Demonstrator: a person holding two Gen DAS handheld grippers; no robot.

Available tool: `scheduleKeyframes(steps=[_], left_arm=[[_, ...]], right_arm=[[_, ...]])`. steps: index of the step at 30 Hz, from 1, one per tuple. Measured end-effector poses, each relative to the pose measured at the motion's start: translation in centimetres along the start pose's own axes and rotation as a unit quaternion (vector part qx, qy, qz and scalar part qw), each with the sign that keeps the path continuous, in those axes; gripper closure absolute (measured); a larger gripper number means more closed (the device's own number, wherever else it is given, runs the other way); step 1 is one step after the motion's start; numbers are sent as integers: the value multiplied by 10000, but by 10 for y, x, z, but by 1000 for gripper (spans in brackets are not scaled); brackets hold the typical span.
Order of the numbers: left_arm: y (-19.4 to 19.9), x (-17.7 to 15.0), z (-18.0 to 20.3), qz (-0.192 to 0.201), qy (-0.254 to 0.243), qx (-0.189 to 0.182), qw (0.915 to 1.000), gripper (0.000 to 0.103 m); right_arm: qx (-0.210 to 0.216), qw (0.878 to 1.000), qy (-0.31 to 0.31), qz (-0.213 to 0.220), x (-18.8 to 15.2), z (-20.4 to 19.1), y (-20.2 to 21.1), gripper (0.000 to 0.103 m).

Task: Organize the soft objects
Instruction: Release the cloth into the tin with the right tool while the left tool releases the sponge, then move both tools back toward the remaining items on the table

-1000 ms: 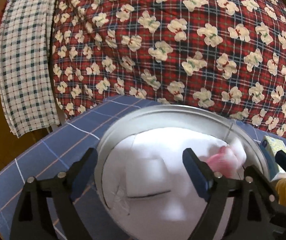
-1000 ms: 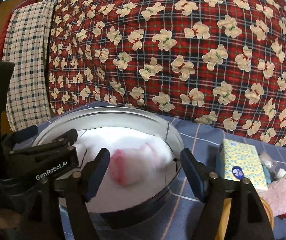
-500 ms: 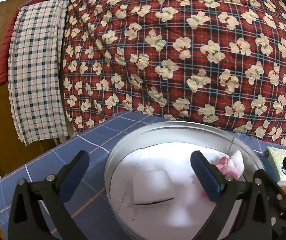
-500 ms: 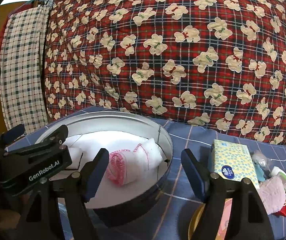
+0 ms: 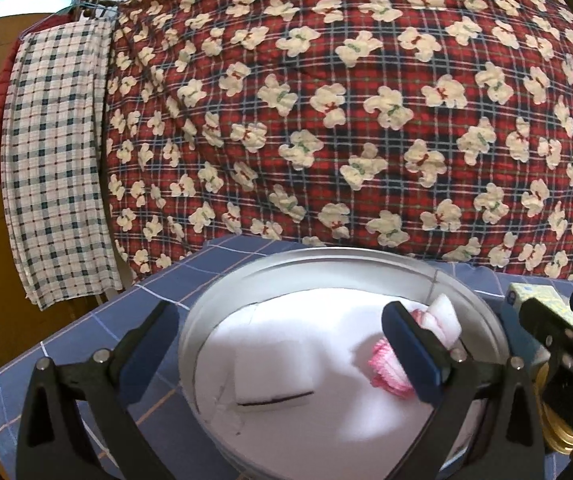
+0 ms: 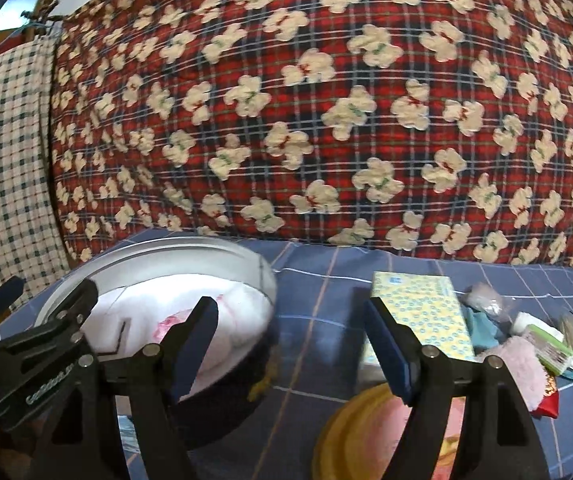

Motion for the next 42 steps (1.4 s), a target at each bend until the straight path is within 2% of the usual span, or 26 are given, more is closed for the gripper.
scheduleKeyframes(steps=[16,33,42], left_arm=[[20,-9,50,-74,-203,-578,9981,0],[58,-21,134,7,-646,-1378,9883,0],[81,-27,176,130,-968,-1740,9799,0]], right_arm=[[-631,9977,-245,15,-7,77,15,26],[-1162,9922,-457,35,-14,150,37,26],[-1701,9828,-719,57,-21,219,57,26]])
Point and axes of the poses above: each gripper's, at about its wrist camera, not at the fingertips, and y roughly against the way its jaws point, z to its right, x to its top, the point moved 5 cm from there along -y, roughly the way its jaws point, and after that the axes turned 3 degrees about -z, right-handed, at the moved point
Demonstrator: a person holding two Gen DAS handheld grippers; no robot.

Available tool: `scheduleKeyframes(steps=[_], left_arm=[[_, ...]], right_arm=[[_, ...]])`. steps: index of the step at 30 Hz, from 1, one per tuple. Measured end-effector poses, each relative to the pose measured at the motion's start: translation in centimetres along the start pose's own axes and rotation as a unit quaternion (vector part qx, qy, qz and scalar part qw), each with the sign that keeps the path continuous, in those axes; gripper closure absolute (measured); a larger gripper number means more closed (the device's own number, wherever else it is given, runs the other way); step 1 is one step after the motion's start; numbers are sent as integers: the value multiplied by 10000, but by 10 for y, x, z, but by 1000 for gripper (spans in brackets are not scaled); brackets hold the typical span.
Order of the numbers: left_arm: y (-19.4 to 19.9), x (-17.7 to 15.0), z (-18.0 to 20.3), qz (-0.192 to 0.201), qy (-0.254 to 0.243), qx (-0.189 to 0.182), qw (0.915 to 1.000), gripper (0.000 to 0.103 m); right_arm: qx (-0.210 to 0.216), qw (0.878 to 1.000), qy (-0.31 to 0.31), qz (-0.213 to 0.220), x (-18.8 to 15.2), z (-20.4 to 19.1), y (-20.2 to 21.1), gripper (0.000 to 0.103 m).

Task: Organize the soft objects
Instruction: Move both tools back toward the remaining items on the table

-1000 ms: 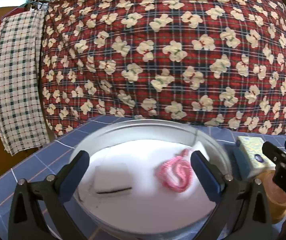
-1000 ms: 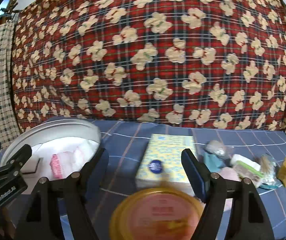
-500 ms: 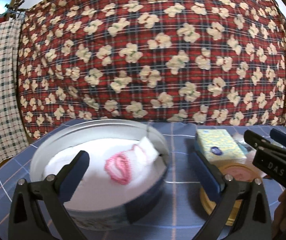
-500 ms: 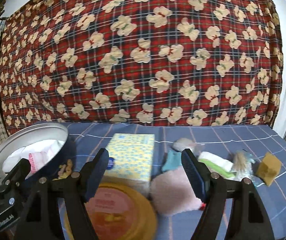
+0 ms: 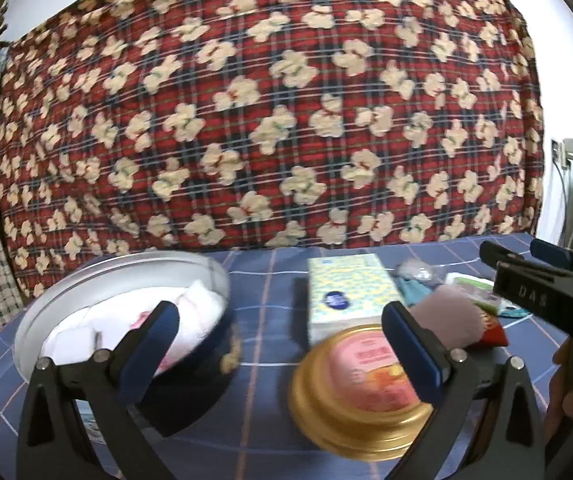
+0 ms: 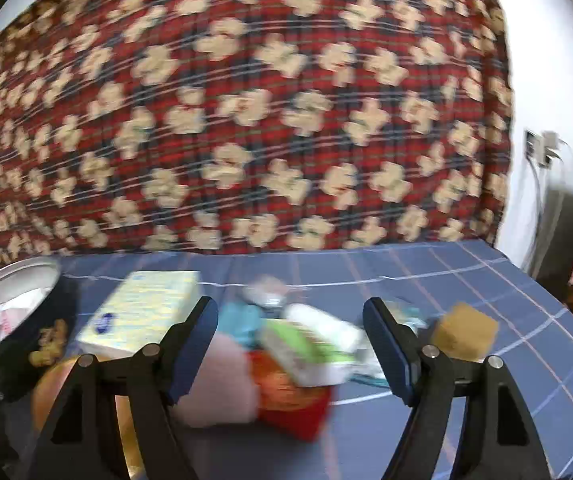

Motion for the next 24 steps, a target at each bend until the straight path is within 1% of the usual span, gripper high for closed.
scheduleKeyframes(steps=[1,3,7,9,10,13,15,17,20,21,22,24], left_arm=[[0,0,5,-3,-35,-59,10000,0],[-1,1,15,-28,-91,-151,9998,0],[-3,3,32,-48,-199,-300,9993,0],[-3,3,44,-74,-336,-420,9985,0],[-3,3,47,-76,-385,-450,9982,0],[-1,3,58,-23,-484,-417,9980,0],[2,4,59,25,-426,-356,9985,0],[3,4,57,58,-392,-320,9987,0],[5,6,47,139,-257,-139,9995,0],[5,6,43,156,-184,-68,9997,0],[5,6,39,162,-107,-11,9998,0],[4,6,32,142,29,49,9999,0]], right_arm=[[-100,9999,-79,-30,0,11,-2,26],[-162,9995,-248,-106,-1,32,-5,26],[-313,9984,-433,-189,-3,61,-8,26],[-379,9972,-606,-213,-3,76,-8,26],[-249,9963,-787,-239,-4,83,-8,26],[480,9931,-1039,-240,-4,80,-6,26],[830,9923,-873,-298,-5,65,-6,26],[1136,9911,-547,-428,-8,44,-8,26],[1596,9846,-148,-698,-13,12,-14,28],[1671,9827,-100,-791,-14,6,-17,35],[1746,9801,-44,-947,-16,-1,-22,46],[1802,9749,81,-1309,-22,-14,-37,57]])
Point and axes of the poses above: each gripper's, at about its wrist camera, not at the fingertips, and y roughly against the way its jaws point, z to its right, x to its top, the point moved 5 cm from there along -y, roughly the way its jaws point, and after that the axes turned 3 degrees about -z, right-handed, at the moved point
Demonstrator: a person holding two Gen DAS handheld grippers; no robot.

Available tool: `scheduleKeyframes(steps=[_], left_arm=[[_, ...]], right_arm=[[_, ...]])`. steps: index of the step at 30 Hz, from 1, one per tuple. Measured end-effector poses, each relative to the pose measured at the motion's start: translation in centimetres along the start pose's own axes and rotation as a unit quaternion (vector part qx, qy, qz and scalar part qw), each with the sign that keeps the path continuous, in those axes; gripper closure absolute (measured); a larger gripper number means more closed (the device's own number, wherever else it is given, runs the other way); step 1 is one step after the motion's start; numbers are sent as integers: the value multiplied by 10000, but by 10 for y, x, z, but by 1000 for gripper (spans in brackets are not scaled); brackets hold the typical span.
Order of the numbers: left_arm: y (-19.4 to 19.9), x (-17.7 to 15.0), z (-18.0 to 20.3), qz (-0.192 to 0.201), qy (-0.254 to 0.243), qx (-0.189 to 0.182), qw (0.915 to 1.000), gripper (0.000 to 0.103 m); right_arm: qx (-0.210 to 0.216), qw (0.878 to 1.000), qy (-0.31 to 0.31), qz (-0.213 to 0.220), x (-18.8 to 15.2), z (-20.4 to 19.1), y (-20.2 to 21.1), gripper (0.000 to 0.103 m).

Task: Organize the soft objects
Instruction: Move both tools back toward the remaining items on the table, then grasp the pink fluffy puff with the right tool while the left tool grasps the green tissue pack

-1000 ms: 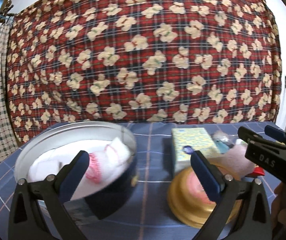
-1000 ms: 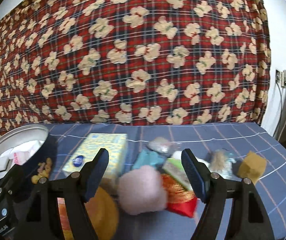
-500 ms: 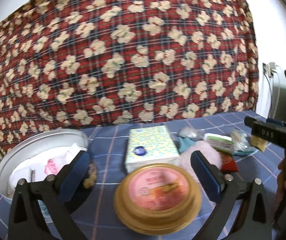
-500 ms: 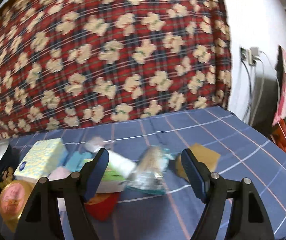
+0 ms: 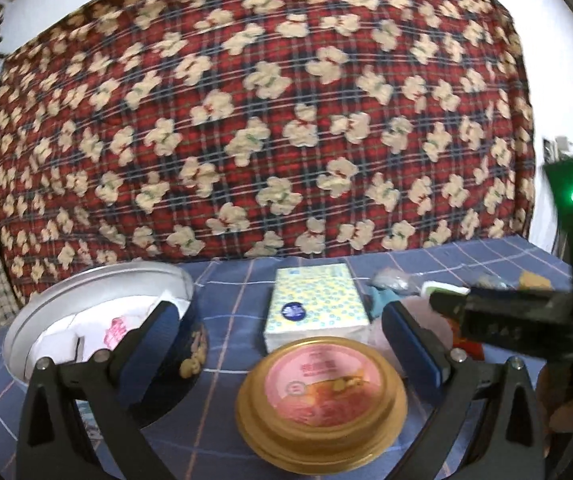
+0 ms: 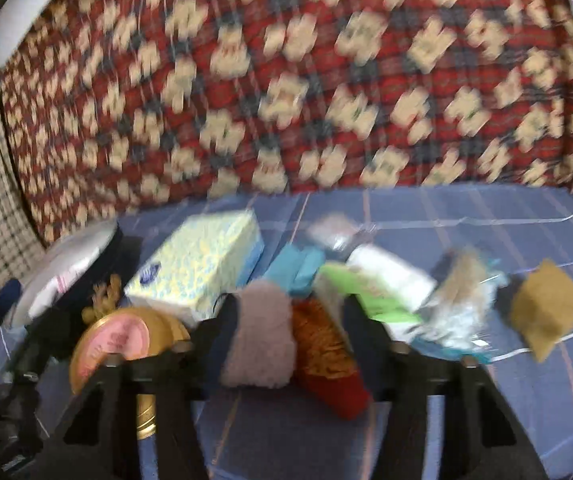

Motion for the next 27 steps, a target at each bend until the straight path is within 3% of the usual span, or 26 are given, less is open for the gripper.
scheduleKeyframes(steps=[6,9,11,13,16,18,22,27], left_arm=[[-3,-2,-6,-61,118,-19,9999,0],[-3,-2,-4,-53,80,-46,9999,0],[-2,-2,-3,-39,61,-75,9999,0],[-2,-2,-3,-39,50,-87,9999,0],[-3,-2,0,-76,50,-127,9999,0],[-4,-2,4,-96,19,-200,9998,0],[-7,-1,22,-179,-200,-383,9989,0],[-12,-2,55,-431,-421,-872,9944,0]], right_arm=[[113,9973,271,-667,-8,-12,-34,59],[141,9961,445,-751,-12,-16,-35,77],[226,9959,492,-731,-13,-16,-31,81],[310,9971,418,-549,-11,-12,-22,83],[811,9967,-30,-16,3,2,6,83],[918,9942,-375,427,14,16,24,83],[36,9904,-711,1187,24,53,51,82],[-523,9814,-1116,1472,28,92,67,82]])
Point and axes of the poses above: each gripper's, at about its wrist camera, not at the fingertips, and y roughly against the way its jaws point, z to its right, x to its top, the point moved 5 cm from there along -y, roughly the way its jaws point, and after that the axes turned 3 degrees about -z, right-handed, at the moved point
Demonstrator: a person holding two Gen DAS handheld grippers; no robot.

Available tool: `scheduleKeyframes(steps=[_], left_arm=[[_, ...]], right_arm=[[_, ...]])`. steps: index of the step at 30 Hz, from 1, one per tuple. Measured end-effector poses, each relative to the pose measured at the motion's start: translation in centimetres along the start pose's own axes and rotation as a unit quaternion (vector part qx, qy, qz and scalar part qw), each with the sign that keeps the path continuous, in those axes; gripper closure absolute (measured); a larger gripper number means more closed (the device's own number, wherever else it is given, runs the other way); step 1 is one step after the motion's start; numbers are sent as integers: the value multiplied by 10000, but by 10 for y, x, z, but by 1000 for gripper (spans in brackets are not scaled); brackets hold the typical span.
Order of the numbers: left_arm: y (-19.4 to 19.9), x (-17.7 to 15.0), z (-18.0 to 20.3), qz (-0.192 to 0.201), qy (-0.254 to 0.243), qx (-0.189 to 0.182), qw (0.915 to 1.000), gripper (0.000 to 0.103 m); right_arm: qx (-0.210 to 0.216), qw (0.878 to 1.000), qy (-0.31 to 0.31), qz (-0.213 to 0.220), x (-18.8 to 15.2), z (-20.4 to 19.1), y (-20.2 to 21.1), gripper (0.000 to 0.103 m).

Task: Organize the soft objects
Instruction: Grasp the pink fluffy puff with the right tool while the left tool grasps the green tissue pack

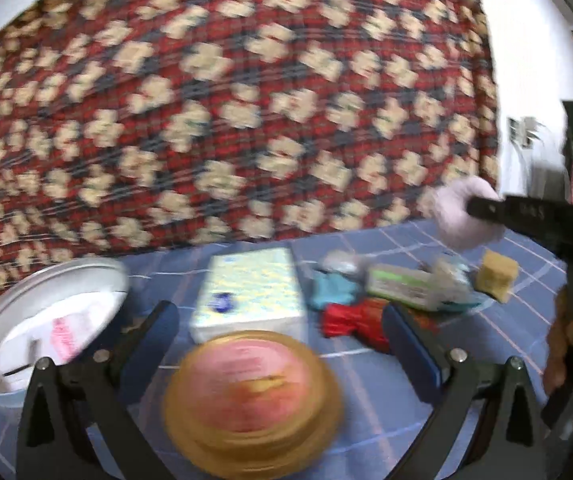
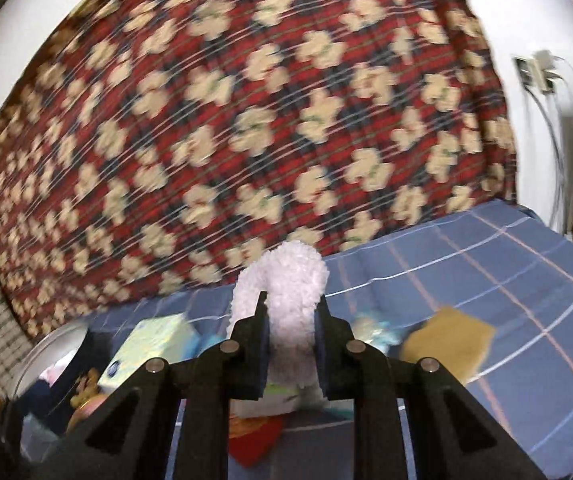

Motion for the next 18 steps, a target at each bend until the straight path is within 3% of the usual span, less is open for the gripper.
scheduleKeyframes(steps=[6,9,13,18], left_arm=[[-18,11,51,-273,-383,-495,9977,0],[-36,19,70,-460,-457,-520,9965,0],[-74,22,95,-1077,-565,-597,9908,0],[-108,18,115,-1470,-864,-428,9844,0]], right_arm=[[-332,9991,-251,-1,7,27,-1,82],[-369,9988,-320,43,8,33,3,82],[-508,9982,-263,189,11,36,9,82],[-481,9983,-293,135,10,37,10,82]])
Point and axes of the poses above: each gripper's, at about its wrist camera, not at the fingertips, and y roughly against the way its jaws point, z to its right, x to its top, the point moved 5 cm from there along -y, roughly the way its jaws point, and after that the axes turned 3 degrees about -z, right-handed, at the moved point
